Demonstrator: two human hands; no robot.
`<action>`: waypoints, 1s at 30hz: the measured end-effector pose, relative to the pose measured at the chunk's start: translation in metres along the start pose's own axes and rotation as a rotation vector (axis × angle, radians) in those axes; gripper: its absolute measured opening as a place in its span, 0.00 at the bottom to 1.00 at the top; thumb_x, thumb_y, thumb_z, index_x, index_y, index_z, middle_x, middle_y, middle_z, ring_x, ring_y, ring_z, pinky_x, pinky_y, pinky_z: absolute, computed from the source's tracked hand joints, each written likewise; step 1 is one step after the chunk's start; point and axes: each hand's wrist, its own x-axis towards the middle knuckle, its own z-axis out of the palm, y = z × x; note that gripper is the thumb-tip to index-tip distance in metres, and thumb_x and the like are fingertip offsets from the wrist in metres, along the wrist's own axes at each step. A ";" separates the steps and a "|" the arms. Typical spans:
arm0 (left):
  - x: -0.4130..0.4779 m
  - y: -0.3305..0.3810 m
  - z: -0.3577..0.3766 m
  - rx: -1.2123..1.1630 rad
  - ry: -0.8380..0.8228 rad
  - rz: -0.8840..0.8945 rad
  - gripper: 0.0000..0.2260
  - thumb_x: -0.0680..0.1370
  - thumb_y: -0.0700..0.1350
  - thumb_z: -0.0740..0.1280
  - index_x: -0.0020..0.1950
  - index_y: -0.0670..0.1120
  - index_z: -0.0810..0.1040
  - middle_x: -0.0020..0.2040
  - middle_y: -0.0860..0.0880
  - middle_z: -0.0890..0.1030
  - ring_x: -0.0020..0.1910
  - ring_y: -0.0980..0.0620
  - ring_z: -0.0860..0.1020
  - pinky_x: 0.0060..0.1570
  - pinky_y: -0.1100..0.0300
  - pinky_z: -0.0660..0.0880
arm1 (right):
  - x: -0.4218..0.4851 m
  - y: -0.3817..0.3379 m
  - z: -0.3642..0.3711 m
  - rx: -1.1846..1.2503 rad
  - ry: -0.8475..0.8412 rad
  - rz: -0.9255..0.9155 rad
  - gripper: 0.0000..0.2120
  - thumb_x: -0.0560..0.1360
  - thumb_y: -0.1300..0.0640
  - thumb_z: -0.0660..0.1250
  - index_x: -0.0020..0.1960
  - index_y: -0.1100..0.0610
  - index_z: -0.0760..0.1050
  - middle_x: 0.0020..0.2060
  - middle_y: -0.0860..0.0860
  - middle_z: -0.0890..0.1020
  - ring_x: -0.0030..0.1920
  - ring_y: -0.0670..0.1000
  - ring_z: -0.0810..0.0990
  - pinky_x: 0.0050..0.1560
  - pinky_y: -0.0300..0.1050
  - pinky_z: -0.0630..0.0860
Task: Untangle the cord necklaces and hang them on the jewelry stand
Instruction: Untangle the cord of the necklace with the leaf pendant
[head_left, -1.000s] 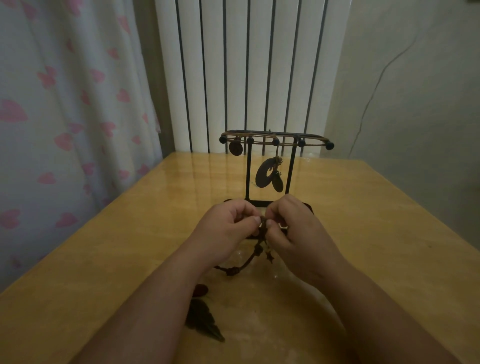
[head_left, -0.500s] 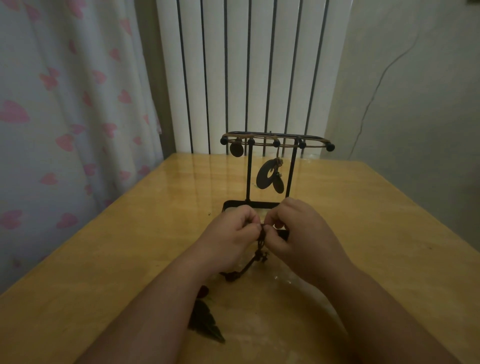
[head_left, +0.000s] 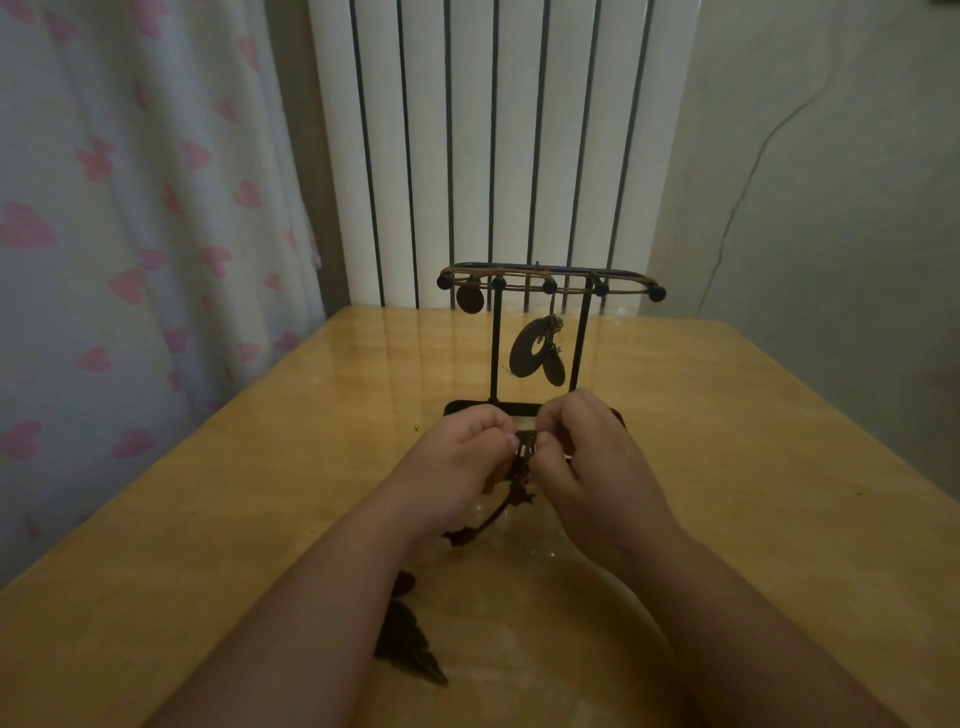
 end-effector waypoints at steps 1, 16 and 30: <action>0.000 0.000 0.000 -0.007 -0.004 0.002 0.11 0.78 0.46 0.61 0.37 0.55 0.76 0.31 0.54 0.73 0.34 0.53 0.69 0.40 0.53 0.68 | 0.000 0.000 0.000 0.011 -0.011 0.007 0.06 0.75 0.53 0.58 0.40 0.44 0.64 0.40 0.41 0.69 0.41 0.42 0.69 0.39 0.40 0.70; 0.001 -0.003 -0.003 0.062 0.080 0.026 0.05 0.80 0.46 0.66 0.47 0.51 0.81 0.39 0.55 0.84 0.39 0.62 0.81 0.37 0.70 0.73 | 0.001 0.006 -0.003 -0.123 -0.003 -0.039 0.08 0.73 0.45 0.60 0.46 0.45 0.75 0.40 0.37 0.71 0.45 0.38 0.70 0.43 0.34 0.66; 0.005 -0.006 0.002 -0.149 0.124 -0.061 0.09 0.79 0.44 0.63 0.42 0.49 0.81 0.34 0.53 0.80 0.36 0.54 0.76 0.40 0.54 0.72 | 0.002 0.002 0.003 0.200 -0.022 0.211 0.05 0.79 0.54 0.61 0.45 0.48 0.73 0.42 0.47 0.77 0.41 0.45 0.74 0.36 0.33 0.68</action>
